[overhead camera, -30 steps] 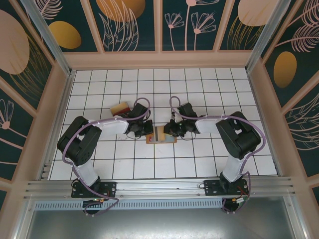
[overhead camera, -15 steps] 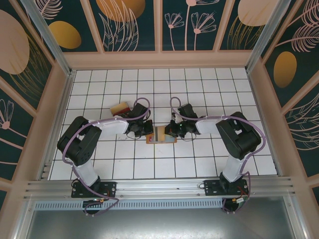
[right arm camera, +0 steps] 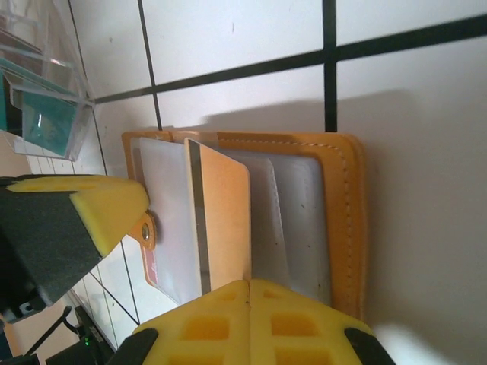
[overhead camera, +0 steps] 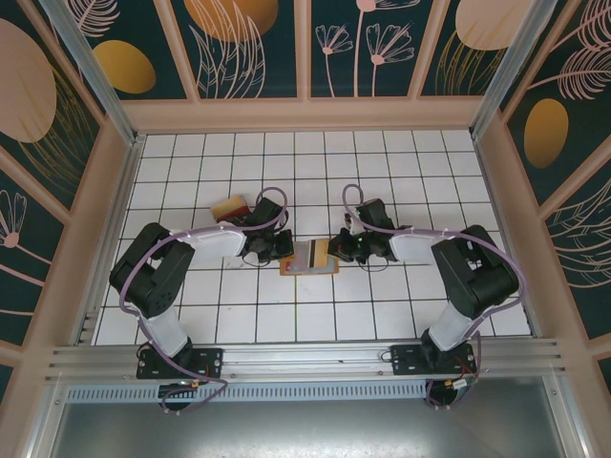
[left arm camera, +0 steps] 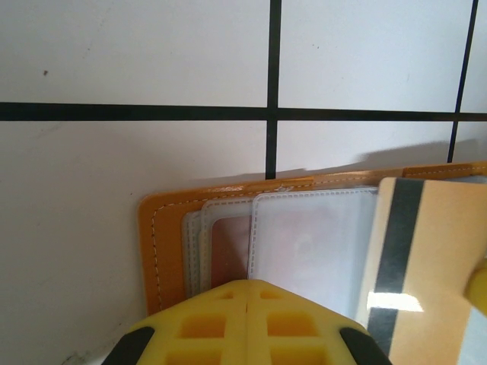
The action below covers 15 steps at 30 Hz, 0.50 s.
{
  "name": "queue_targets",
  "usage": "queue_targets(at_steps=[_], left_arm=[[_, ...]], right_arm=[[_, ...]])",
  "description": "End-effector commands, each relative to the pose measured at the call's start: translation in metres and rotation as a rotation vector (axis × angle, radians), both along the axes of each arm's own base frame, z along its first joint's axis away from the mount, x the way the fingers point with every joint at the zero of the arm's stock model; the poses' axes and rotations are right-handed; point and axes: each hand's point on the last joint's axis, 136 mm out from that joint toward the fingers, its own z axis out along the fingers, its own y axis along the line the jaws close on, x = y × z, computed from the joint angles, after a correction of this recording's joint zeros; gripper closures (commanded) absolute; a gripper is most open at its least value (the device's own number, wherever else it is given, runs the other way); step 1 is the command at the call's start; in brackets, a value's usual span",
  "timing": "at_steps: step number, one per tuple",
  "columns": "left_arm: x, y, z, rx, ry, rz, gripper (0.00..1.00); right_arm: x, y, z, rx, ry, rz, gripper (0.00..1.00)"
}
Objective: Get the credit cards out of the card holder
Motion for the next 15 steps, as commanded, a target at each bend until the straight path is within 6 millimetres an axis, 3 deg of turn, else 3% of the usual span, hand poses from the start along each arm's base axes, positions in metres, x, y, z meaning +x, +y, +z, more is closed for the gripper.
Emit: queue_targets(at_steps=[1,7,13,15], left_arm=[[-0.025,0.036,-0.041,0.172,0.105,0.029,1.0],[-0.016,0.03,-0.024,0.15,0.069,0.033,1.0],[-0.001,0.02,0.011,0.094,0.003,0.057,0.67],[0.011,0.009,0.041,0.027,-0.06,0.069,0.54]], right_arm=[[-0.001,-0.008,0.008,-0.005,-0.026,0.007,1.0],[0.002,-0.013,0.023,-0.008,-0.059,0.012,1.0],[0.005,-0.02,0.04,-0.003,-0.093,0.007,1.0],[0.007,-0.021,0.049,0.008,-0.111,0.006,1.0]])
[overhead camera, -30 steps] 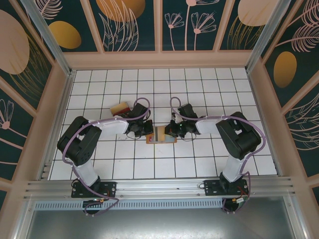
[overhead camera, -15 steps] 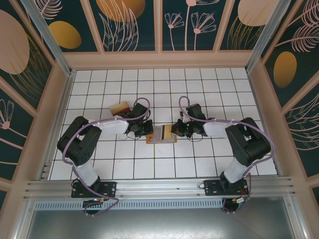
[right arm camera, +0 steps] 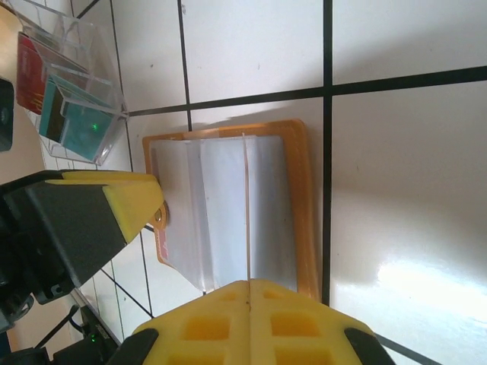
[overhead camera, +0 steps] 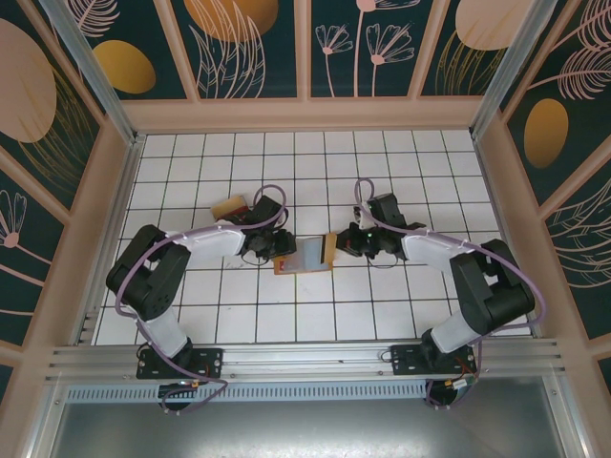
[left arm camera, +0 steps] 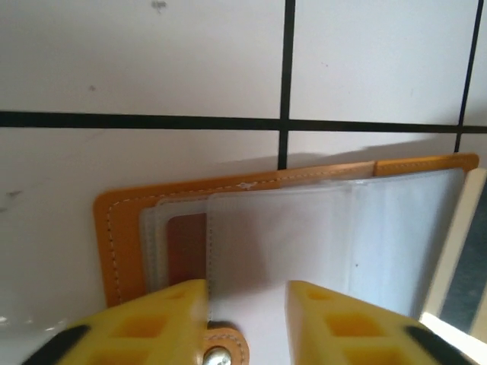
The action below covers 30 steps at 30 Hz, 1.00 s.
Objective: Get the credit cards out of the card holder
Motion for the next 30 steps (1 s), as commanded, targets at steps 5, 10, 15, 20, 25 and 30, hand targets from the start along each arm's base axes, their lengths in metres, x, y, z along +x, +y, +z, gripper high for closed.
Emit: queue_targets(at_steps=[5,10,15,20,25,30], left_arm=[[0.023,-0.02,0.082,-0.201,-0.158,0.045,0.4],[0.02,-0.04,0.117,-0.416,-0.211,0.021,0.41],[0.015,-0.055,0.145,-0.616,-0.24,-0.012,0.46],[0.009,-0.058,0.152,-0.692,-0.238,-0.024,0.52],[0.006,-0.061,0.158,-0.757,-0.232,-0.031,0.56],[0.004,-0.064,0.163,-0.79,-0.235,-0.049,0.62]], right_arm=[[0.011,0.001,0.051,0.081,-0.11,0.021,1.0],[0.017,0.008,0.085,0.161,-0.185,0.041,1.0],[0.02,0.017,0.114,0.275,-0.229,0.059,1.0],[0.019,0.025,0.133,0.367,-0.253,0.083,1.0],[0.015,0.027,0.134,0.408,-0.243,0.094,1.0],[0.012,0.027,0.126,0.411,-0.224,0.094,1.0]])
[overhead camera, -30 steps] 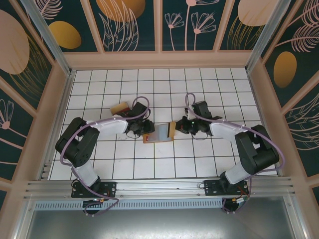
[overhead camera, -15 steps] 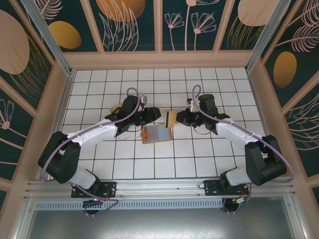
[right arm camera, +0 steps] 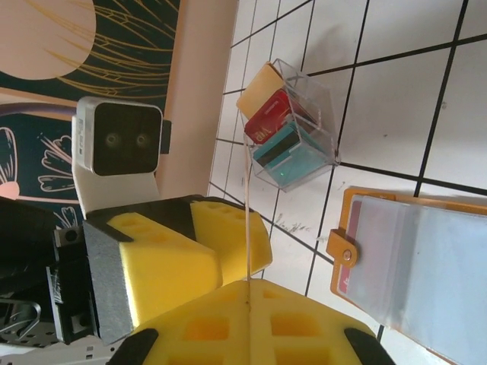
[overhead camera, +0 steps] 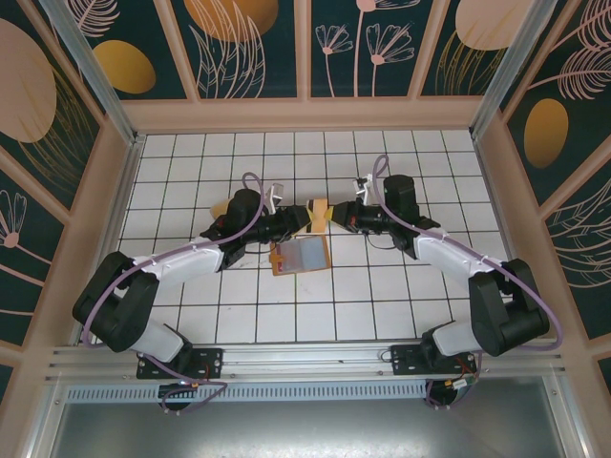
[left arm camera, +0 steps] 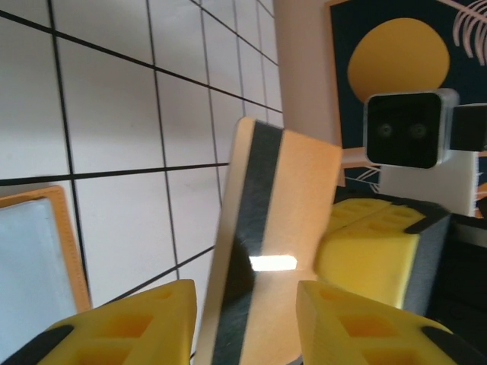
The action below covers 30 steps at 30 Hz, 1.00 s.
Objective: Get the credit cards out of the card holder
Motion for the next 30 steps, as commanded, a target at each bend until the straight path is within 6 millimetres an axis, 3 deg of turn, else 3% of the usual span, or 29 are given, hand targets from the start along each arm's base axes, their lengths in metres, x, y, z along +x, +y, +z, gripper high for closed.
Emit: queue_targets(at_steps=[1,3,7,9,11,14,16,18,24,30], left_arm=[[-0.001,-0.002,0.022,-0.076,-0.05,-0.025,0.62],[-0.002,-0.002,0.026,-0.082,-0.056,-0.026,0.65],[-0.003,-0.002,0.029,-0.087,-0.065,-0.03,0.81],[-0.004,-0.002,0.029,-0.087,-0.064,-0.031,0.96],[-0.004,-0.001,0.028,-0.083,-0.066,-0.031,1.0],[-0.004,0.0,0.027,-0.061,-0.073,-0.03,1.0],[-0.003,0.003,0.024,-0.018,-0.081,-0.026,1.0],[-0.001,0.007,0.02,0.046,-0.094,-0.024,1.0],[0.009,0.032,0.006,0.355,-0.176,-0.014,1.0],[0.028,0.077,0.008,0.759,-0.321,0.003,1.0]], right_arm=[[-0.004,0.0,0.008,0.042,-0.022,0.02,1.0],[-0.004,0.0,0.006,0.04,-0.018,0.02,1.0],[-0.005,-0.001,0.002,0.036,-0.013,0.021,1.0],[-0.006,-0.001,0.001,0.036,-0.013,0.024,1.0],[-0.006,-0.001,0.0,0.03,-0.01,0.023,0.98],[-0.005,-0.002,-0.001,0.018,-0.015,0.022,0.8],[-0.004,-0.004,-0.002,0.002,-0.017,0.009,0.51],[-0.002,-0.007,-0.002,-0.016,-0.027,-0.007,0.32],[0.001,-0.014,0.001,-0.067,-0.061,-0.038,0.12],[0.002,-0.019,0.005,-0.093,-0.09,-0.063,0.01]])
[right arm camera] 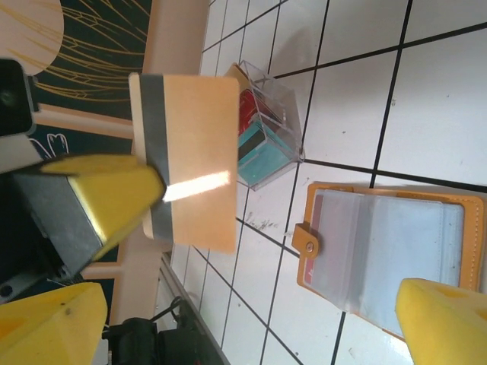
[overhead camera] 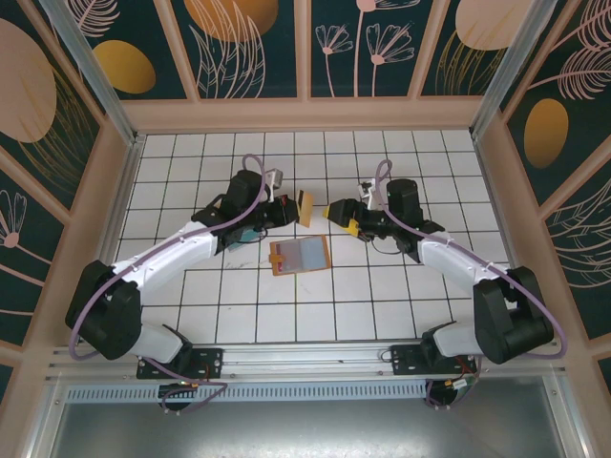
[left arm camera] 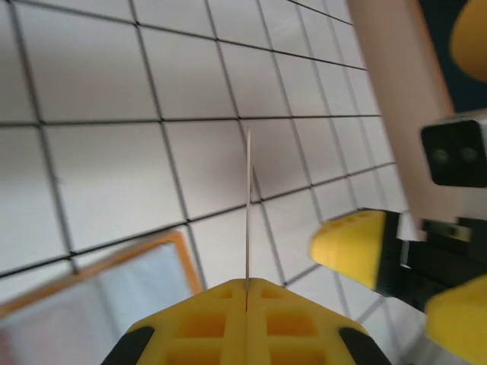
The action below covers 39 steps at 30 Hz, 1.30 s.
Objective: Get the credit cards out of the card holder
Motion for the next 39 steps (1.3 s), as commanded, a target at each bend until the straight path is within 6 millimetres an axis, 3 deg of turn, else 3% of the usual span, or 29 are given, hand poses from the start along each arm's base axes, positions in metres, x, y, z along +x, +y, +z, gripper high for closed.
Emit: queue_targets(at_steps=[1,9,14,24,30,39], left_arm=[[0.003,0.045,-0.007,0.367,-0.113,-0.016,1.0],[0.025,0.097,0.005,0.825,-0.243,-0.042,1.0],[0.028,0.121,-0.012,1.048,-0.284,-0.119,1.0],[0.035,0.157,-0.027,1.215,-0.357,-0.174,1.0],[0.041,0.177,-0.033,1.201,-0.351,-0.175,1.0],[0.055,0.172,-0.051,1.176,-0.345,-0.211,1.0]], right_arm=[[0.005,-0.004,0.015,-0.018,-0.069,-0.02,0.01],[0.004,-0.006,0.016,-0.035,-0.093,-0.014,0.01],[0.002,-0.009,0.016,-0.044,-0.107,-0.011,0.01],[-0.004,-0.012,0.015,-0.008,-0.13,0.017,0.01],[-0.004,-0.015,0.014,0.002,-0.132,0.024,0.01],[-0.003,-0.013,0.011,0.015,-0.115,0.028,0.01]])
